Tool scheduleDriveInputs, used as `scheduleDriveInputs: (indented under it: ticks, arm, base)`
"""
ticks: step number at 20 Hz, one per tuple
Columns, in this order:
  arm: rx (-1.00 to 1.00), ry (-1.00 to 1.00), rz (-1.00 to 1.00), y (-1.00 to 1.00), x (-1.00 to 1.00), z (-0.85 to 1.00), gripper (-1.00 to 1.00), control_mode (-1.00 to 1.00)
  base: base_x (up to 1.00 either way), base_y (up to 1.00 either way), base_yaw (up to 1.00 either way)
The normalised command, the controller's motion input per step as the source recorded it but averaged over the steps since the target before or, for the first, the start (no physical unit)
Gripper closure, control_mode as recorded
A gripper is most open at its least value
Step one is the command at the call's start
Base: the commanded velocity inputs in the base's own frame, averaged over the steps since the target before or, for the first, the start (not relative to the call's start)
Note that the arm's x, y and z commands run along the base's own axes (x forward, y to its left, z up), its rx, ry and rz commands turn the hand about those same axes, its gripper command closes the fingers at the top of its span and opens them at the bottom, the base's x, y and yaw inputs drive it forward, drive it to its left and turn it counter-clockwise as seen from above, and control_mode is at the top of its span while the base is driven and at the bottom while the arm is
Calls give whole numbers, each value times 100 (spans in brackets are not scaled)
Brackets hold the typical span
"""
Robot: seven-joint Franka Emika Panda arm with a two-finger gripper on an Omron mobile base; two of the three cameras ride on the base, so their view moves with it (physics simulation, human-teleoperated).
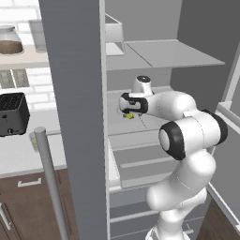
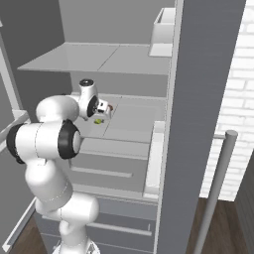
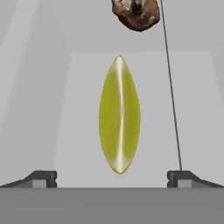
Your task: Grab a lemon wedge from the fridge and one ice cube from the ice bowl, and put them in the glass of lemonade.
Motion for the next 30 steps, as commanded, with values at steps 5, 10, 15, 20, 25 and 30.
scheduleDriveInputs:
  ticks: [5,10,15,20,25,30]
  arm:
    - [0,0,0,0,23,-19,-100,-100]
    - [0,-2,0,0,37,-1,-100,-100]
    - [0,-1,0,-3,19,0,-100,-100]
    - [0,-2,0,-11,-10,-1,-100,-100]
    - [0,-1,-4,0,0,-6,-100,-100]
    - [0,0,0,1,0,-12,-100,-100]
  base:
    - [0,0,0]
    - [0,0,0]
    - [0,0,0]
    - [0,0,0]
    - [0,0,0]
    - [0,0,0]
